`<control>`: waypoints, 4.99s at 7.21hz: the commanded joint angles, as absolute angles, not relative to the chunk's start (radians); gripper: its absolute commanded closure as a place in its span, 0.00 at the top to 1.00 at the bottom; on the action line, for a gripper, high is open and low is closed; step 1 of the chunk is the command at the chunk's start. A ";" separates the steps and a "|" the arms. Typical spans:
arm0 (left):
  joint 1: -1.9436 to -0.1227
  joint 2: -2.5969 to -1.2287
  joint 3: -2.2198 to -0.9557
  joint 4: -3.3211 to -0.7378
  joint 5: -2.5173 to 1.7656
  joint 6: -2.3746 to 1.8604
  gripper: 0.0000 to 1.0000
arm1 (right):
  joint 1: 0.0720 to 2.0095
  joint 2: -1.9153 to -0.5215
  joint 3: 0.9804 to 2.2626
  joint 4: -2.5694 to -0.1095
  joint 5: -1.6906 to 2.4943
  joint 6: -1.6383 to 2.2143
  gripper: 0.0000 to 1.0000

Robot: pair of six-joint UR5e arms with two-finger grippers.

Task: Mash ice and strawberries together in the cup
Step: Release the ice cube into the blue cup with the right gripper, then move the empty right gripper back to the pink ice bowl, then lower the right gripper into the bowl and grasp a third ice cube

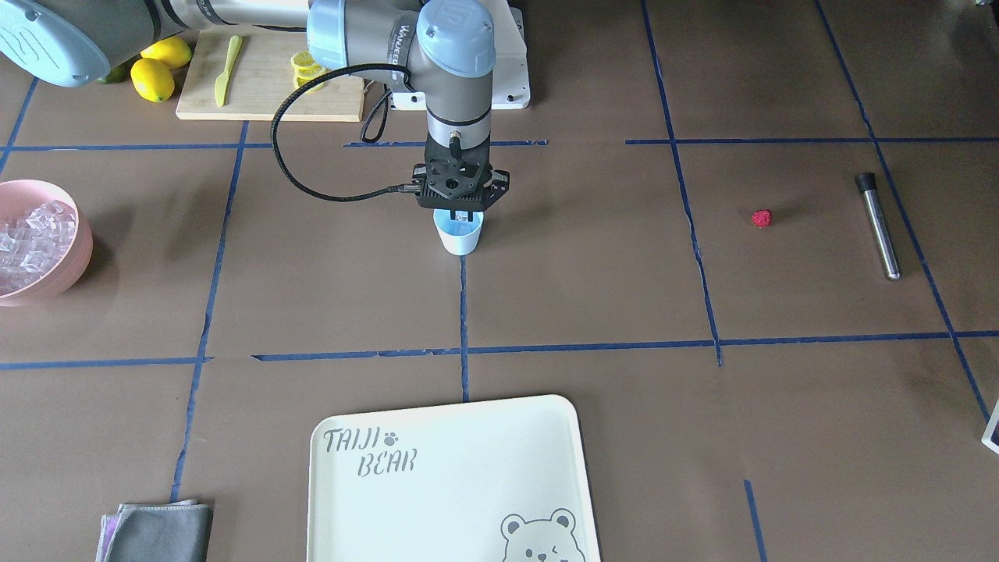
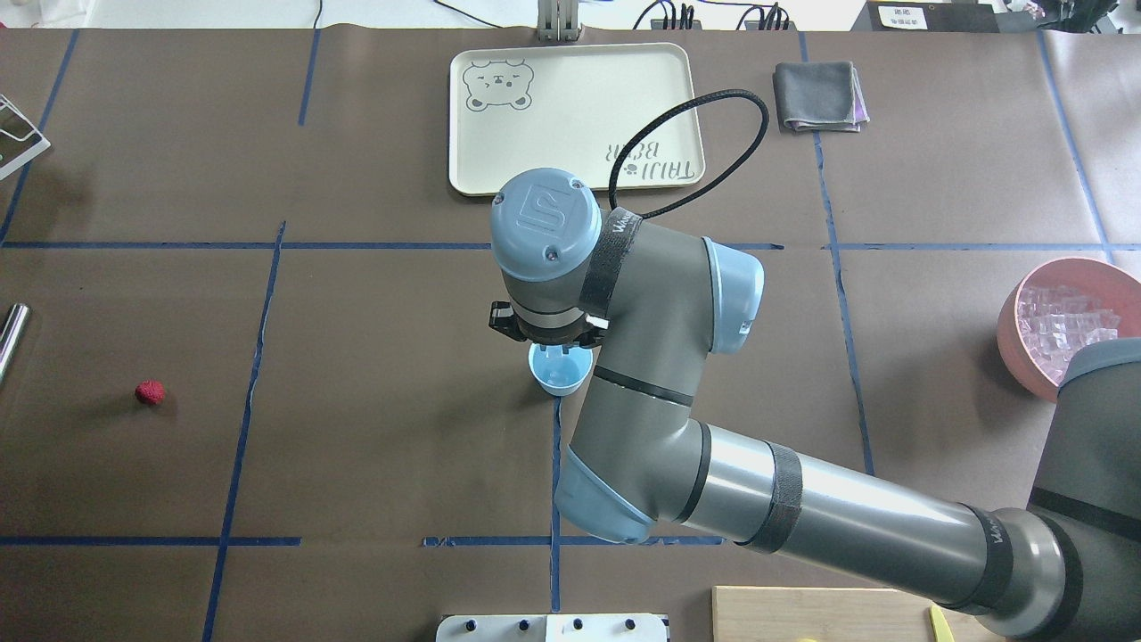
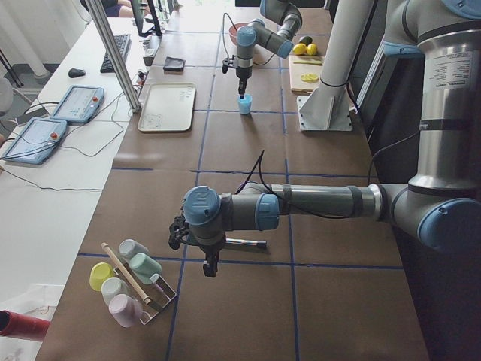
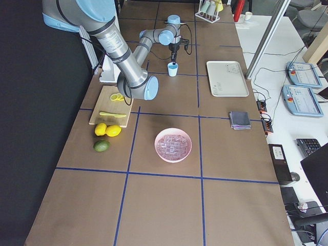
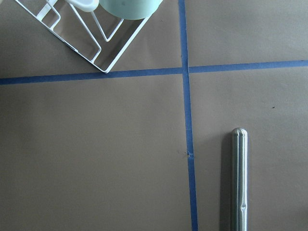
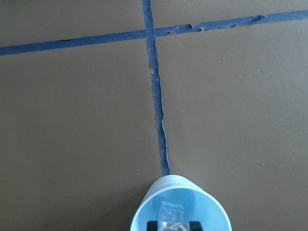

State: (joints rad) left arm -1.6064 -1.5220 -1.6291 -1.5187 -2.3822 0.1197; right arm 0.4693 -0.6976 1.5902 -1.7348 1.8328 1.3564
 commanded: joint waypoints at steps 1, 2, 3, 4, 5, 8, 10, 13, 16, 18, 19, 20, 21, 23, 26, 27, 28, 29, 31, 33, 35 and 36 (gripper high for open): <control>-1.606 -1.525 -1.626 -1.519 -2.382 0.120 1.00 | 0.469 -0.698 1.592 -1.735 1.833 1.356 0.84; -1.606 -1.525 -1.625 -1.519 -2.382 0.120 1.00 | 0.469 -0.698 1.592 -1.735 1.833 1.358 0.95; -1.606 -1.525 -1.624 -1.519 -2.382 0.120 1.00 | 0.469 -0.696 1.592 -1.735 1.833 1.358 0.98; -1.606 -1.525 -1.624 -1.519 -2.382 0.120 1.00 | 0.469 -0.695 1.592 -1.735 1.833 1.358 0.98; -1.606 -1.525 -1.624 -1.519 -2.382 0.120 1.00 | 0.471 -0.695 1.600 -1.735 1.833 1.358 0.99; -1.606 -1.526 -1.637 -1.519 -2.381 0.118 1.00 | 0.617 -0.893 1.934 -1.810 1.842 1.218 0.99; -1.606 -1.528 -1.640 -1.520 -2.381 0.117 1.00 | 0.879 -1.151 2.129 -1.815 2.044 0.954 0.99; -1.606 -1.529 -1.643 -1.520 -2.381 0.117 1.00 | 1.044 -1.595 2.184 -1.534 2.077 0.721 0.99; -1.606 -1.531 -1.657 -1.520 -2.381 0.114 1.00 | 1.107 -1.828 2.070 -1.266 2.097 0.681 0.99; -1.606 -1.531 -1.661 -1.520 -2.381 0.114 1.00 | 1.104 -1.807 1.964 -1.264 2.092 0.675 0.99; -1.606 -1.531 -1.663 -1.520 -2.381 0.114 1.00 | 1.104 -1.783 1.924 -1.266 2.097 0.680 0.99; -1.608 -1.531 -1.663 -1.520 -2.381 0.114 1.00 | 1.103 -1.781 1.892 -1.264 2.095 0.675 0.99; -1.608 -1.531 -1.663 -1.520 -2.381 0.115 1.00 | 1.100 -1.779 1.878 -1.266 2.095 0.673 0.99; -1.608 -1.529 -1.673 -1.519 -2.381 0.114 1.00 | 1.086 -1.758 1.829 -1.264 2.095 0.675 0.99; -1.608 -1.529 -1.678 -1.519 -2.379 0.114 1.00 | 1.071 -1.756 1.809 -1.264 2.094 0.676 0.97; -1.608 -1.529 -1.678 -1.519 -2.379 0.114 1.00 | 1.069 -1.756 1.807 -1.264 2.094 0.675 0.93; -1.608 -1.529 -1.678 -1.519 -2.379 0.114 1.00 | 1.068 -1.756 1.806 -1.264 2.094 0.673 0.83; -1.608 -1.529 -1.678 -1.519 -2.379 0.114 1.00 | 1.063 -1.755 1.804 -1.264 2.092 0.672 0.80; -1.608 -1.529 -1.678 -1.519 -2.381 0.114 1.00 | 1.063 -1.746 1.790 -1.262 2.092 0.672 0.71; -1.608 -1.531 -1.678 -1.519 -2.379 0.114 1.00 | 1.065 -1.744 1.789 -1.262 2.094 0.672 0.27; -1.608 -1.532 -1.678 -1.519 -2.381 0.114 1.00 | 1.069 -1.744 1.799 -1.264 2.094 0.666 0.00; -1.608 -1.532 -1.678 -1.519 -2.381 0.112 1.00 | 1.109 -1.744 1.810 -1.270 2.103 0.663 0.00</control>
State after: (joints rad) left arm -1.6076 -1.5321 -1.6782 -1.5186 -2.3806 0.1132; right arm 1.0768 -1.7442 1.7988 -1.2647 2.0965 0.6658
